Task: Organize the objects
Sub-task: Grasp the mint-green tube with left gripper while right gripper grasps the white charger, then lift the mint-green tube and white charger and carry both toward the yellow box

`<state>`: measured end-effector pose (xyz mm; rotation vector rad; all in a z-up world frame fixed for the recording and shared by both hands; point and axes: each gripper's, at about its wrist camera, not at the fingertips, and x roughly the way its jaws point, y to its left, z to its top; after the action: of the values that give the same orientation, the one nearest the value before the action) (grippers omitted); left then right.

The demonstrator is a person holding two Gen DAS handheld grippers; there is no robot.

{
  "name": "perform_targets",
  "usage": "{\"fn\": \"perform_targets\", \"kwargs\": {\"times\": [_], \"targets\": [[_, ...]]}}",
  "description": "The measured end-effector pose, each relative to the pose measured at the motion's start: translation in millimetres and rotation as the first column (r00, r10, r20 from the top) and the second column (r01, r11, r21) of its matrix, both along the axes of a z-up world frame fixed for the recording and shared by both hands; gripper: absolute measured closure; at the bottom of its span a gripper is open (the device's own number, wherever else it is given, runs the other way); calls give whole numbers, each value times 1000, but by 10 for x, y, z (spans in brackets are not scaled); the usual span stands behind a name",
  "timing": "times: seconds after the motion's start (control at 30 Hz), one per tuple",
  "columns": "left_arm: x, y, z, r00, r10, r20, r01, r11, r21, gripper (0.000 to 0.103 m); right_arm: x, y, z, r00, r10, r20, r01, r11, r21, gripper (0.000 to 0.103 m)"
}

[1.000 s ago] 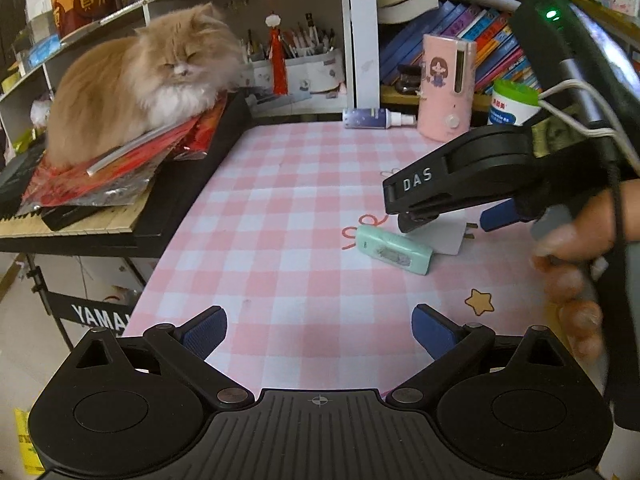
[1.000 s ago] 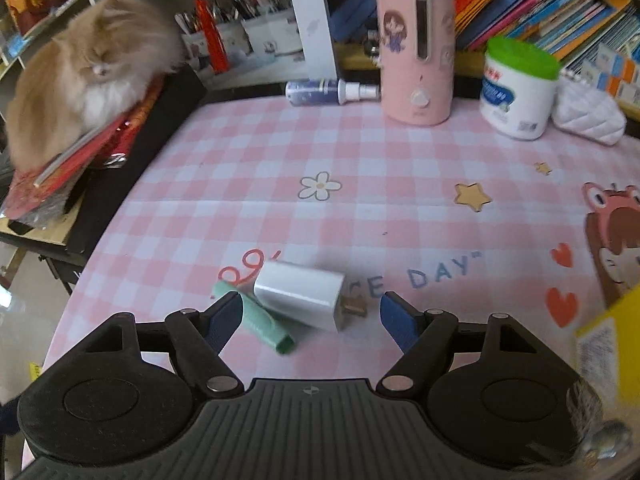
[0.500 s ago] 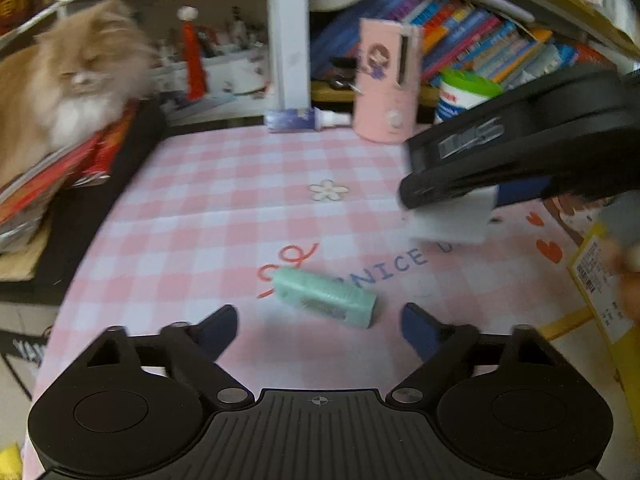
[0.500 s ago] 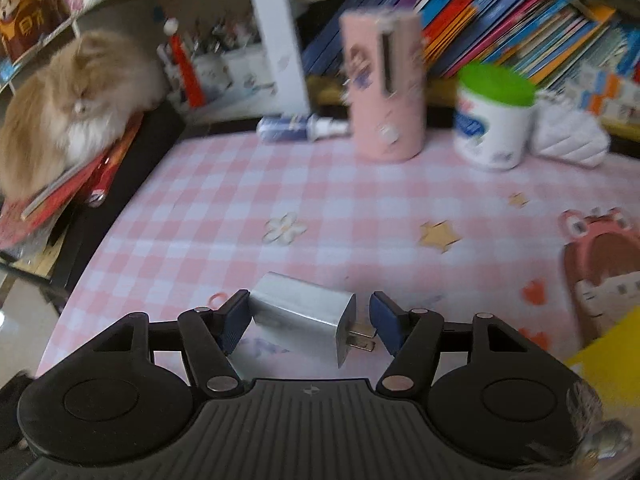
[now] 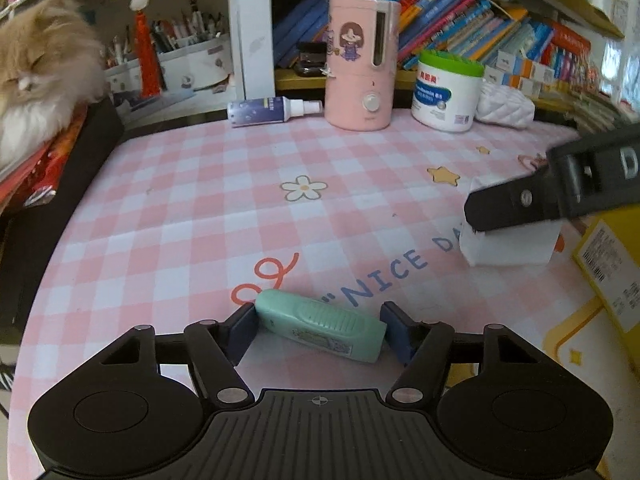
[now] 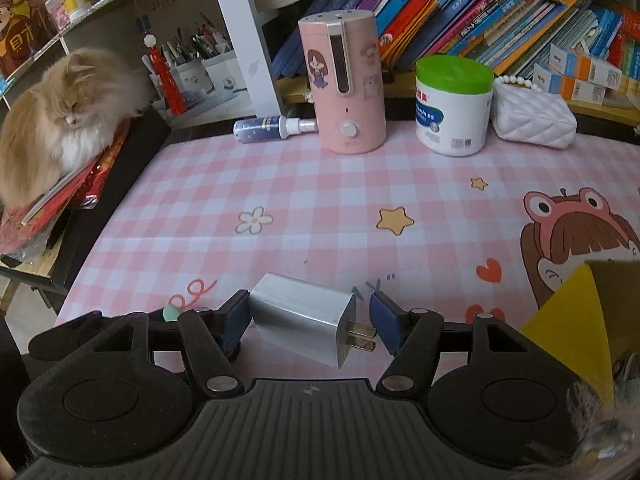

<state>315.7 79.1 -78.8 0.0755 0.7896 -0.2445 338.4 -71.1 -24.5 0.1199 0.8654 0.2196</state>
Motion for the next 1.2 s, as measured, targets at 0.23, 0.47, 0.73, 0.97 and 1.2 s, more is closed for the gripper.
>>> {"fn": "perform_targets", "kwargs": {"times": [0.23, 0.47, 0.73, 0.97, 1.2], "targets": [[-299, 67, 262, 998, 39, 45, -38, 998, -43, 36, -124, 44, 48, 999, 28, 18, -28, 1000, -11, 40], [-717, 141, 460, 995, 75, 64, -72, 996, -57, 36, -356, 102, 78, 997, 70, 28, -69, 997, -34, 40], [-1253, 226, 659, 985, 151, 80, -146, 987, -64, 36, -758, 83, 128, 992, 113, 51, -110, 992, -65, 40], [-1625, 366, 794, 975, 210, 79, -200, 972, -120, 36, -1201, 34, 139, 986, 162, 38, -158, 983, -89, 40], [-1909, 394, 806, 974, 212, 74, -200, 969, -148, 36, -1577, 66, 145, 984, 173, 27, -171, 982, -84, 40]]}}
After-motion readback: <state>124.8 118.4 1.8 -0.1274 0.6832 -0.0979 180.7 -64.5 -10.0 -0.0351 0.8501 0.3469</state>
